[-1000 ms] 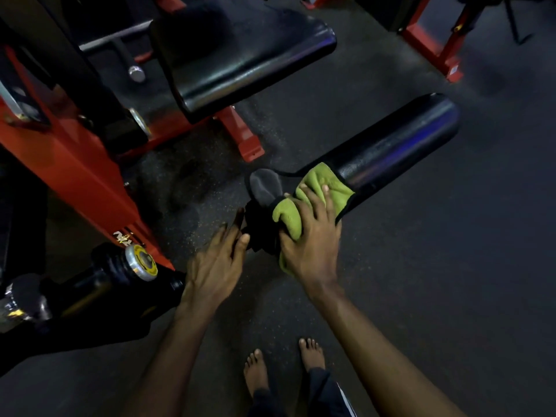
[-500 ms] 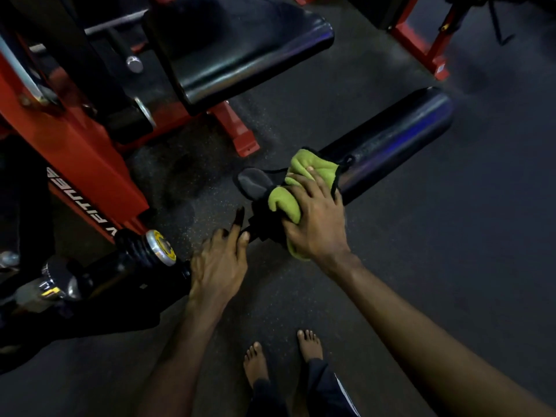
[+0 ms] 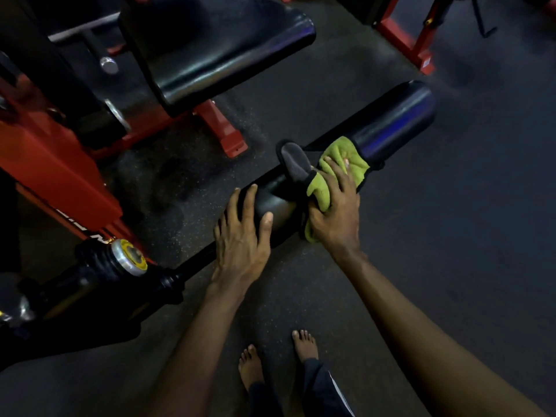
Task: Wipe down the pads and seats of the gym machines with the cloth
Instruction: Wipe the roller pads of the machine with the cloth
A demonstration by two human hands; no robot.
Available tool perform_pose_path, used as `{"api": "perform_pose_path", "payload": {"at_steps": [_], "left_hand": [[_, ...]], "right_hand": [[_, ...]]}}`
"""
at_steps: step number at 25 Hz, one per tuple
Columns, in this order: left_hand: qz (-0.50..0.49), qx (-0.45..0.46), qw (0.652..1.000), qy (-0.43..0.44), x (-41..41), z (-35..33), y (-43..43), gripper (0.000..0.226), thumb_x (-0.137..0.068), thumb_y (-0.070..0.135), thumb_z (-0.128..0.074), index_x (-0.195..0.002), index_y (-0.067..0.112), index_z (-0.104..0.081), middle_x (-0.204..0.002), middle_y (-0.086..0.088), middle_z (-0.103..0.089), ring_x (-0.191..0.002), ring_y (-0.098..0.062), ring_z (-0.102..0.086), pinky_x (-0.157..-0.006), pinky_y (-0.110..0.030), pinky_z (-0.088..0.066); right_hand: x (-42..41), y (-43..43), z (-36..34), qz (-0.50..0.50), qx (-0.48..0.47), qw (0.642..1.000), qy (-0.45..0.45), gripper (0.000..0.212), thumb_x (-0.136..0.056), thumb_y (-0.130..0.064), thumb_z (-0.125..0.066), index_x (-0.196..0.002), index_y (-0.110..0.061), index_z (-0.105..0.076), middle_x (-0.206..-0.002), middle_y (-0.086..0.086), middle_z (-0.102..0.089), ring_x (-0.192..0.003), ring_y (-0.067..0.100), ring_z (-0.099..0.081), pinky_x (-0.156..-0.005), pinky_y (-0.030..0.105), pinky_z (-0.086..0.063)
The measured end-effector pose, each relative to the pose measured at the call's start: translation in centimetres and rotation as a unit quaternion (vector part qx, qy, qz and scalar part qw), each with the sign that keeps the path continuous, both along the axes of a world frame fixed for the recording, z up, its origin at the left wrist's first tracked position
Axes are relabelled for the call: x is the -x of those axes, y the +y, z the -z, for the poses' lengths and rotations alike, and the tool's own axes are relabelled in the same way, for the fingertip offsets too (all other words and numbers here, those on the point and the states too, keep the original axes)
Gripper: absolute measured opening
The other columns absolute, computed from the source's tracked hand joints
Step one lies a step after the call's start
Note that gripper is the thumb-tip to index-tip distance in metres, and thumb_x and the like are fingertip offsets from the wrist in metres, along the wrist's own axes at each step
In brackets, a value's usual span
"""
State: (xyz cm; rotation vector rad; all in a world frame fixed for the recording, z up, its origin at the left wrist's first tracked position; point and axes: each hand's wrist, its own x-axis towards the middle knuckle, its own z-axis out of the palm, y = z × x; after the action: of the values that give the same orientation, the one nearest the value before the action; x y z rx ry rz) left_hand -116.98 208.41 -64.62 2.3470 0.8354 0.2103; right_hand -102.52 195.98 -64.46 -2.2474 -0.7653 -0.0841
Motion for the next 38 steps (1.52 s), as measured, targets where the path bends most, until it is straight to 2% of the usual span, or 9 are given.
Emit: {"api": "perform_pose_path", "payload": {"at_steps": [6, 11, 15, 18, 21, 25, 29, 33, 38], "left_hand": [[-0.022, 0.021, 1.0, -0.001, -0.6, -0.6, 0.4, 0.059, -0.104, 0.055, -0.02, -0.155, 0.026, -0.024, -0.155, -0.012, -0.034, -0.137, -0.03, -0.039, -0.109, -0.047, -0.036], [-0.085, 0.187, 0.979, 0.004, -2.3, -0.4, 3.1, 0.049, -0.108, 0.041, -0.024, -0.146, 0.016, -0.042, -0.145, -0.01, -0.048, -0.133, -0.029, -0.045, -0.101, -0.03, -0.036], [-0.071, 0.201, 0.977, 0.005, -2.4, -1.0, 3.3, 0.05, -0.109, 0.041, -0.02, -0.14, 0.012, -0.047, -0.142, -0.014, -0.05, -0.133, -0.032, -0.045, -0.107, -0.038, -0.033], [-0.099, 0.213, 0.972, 0.007, -2.5, -1.7, 2.5, 0.053, -0.109, 0.041, -0.019, -0.15, 0.012, -0.038, -0.154, -0.01, -0.041, -0.142, -0.026, -0.037, -0.111, -0.033, -0.027], [-0.104, 0.213, 0.971, 0.008, -2.8, -2.1, 2.3, 0.048, -0.11, 0.034, -0.022, -0.148, 0.009, -0.04, -0.151, -0.015, -0.043, -0.139, -0.029, -0.039, -0.104, -0.031, -0.029], [-0.143, 0.191, 0.971, 0.003, -2.9, -2.2, 2.7, 0.038, -0.109, 0.02, -0.034, -0.138, 0.004, -0.052, -0.138, -0.019, -0.054, -0.129, -0.033, -0.05, -0.099, -0.025, -0.032], [-0.156, 0.249, 0.955, 0.029, -3.4, -1.8, 3.3, 0.05, -0.108, 0.041, -0.025, -0.142, 0.015, -0.051, -0.143, -0.012, -0.052, -0.131, -0.028, -0.048, -0.109, -0.037, -0.034], [-0.162, 0.165, 0.971, -0.065, -4.3, -2.5, 1.7, 0.037, -0.108, 0.03, -0.035, -0.14, 0.021, -0.053, -0.142, -0.002, -0.052, -0.128, -0.019, -0.049, -0.1, -0.027, -0.035], [-0.166, 0.069, 0.983, -0.044, -5.5, -1.9, -0.5, 0.041, -0.104, 0.037, -0.039, -0.136, 0.019, -0.056, -0.137, -0.009, -0.055, -0.126, -0.026, -0.048, -0.106, -0.04, -0.036]], "right_hand": [[-0.5, 1.6, -0.2, 0.119, -0.049, 0.991, 0.041, 0.063, -0.079, -0.028, -0.061, -0.14, -0.015, -0.056, -0.156, 0.004, -0.044, -0.154, 0.029, -0.022, -0.115, 0.043, -0.023], [2.4, 0.2, 0.4, -0.036, 0.021, 0.999, 0.008, 0.066, -0.082, -0.033, -0.055, -0.147, -0.024, -0.052, -0.159, 0.0, -0.038, -0.156, 0.023, -0.013, -0.115, 0.056, -0.027], [-4.2, 1.0, -0.7, 0.075, 0.008, 0.997, 0.013, 0.063, -0.078, -0.029, -0.066, -0.14, -0.02, -0.058, -0.152, 0.0, -0.048, -0.152, 0.024, -0.026, -0.111, 0.055, -0.039], [-5.4, 1.2, -1.0, 0.114, 0.018, 0.993, 0.025, 0.065, -0.078, -0.032, -0.066, -0.14, -0.017, -0.058, -0.151, 0.001, -0.049, -0.152, 0.025, -0.026, -0.109, 0.058, -0.04], [-1.0, 1.6, -1.4, 0.056, 0.063, 0.996, -0.016, 0.07, -0.074, -0.035, -0.065, -0.141, -0.018, -0.056, -0.151, 0.004, -0.049, -0.152, 0.029, -0.026, -0.112, 0.061, -0.035], [2.5, 0.9, -0.6, -0.127, 0.109, 0.984, -0.064, 0.065, -0.078, -0.038, -0.063, -0.142, -0.027, -0.056, -0.155, -0.001, -0.045, -0.155, 0.025, -0.02, -0.115, 0.062, -0.029], [-4.3, -0.2, -0.2, -0.006, 0.049, 0.997, -0.061, 0.064, -0.075, -0.033, -0.063, -0.137, -0.022, -0.06, -0.148, 0.002, -0.053, -0.148, 0.026, -0.035, -0.105, 0.059, -0.042], [-6.4, 0.0, -0.4, 0.076, 0.008, 0.997, -0.011, 0.062, -0.076, -0.03, -0.067, -0.136, -0.017, -0.062, -0.148, 0.003, -0.053, -0.149, 0.026, -0.033, -0.114, 0.056, -0.036], [-5.1, -1.3, -0.5, -0.034, 0.06, 0.997, -0.017, 0.064, -0.082, -0.029, -0.065, -0.144, -0.021, -0.054, -0.155, 0.001, -0.045, -0.154, 0.025, -0.023, -0.111, 0.058, -0.032]]}}
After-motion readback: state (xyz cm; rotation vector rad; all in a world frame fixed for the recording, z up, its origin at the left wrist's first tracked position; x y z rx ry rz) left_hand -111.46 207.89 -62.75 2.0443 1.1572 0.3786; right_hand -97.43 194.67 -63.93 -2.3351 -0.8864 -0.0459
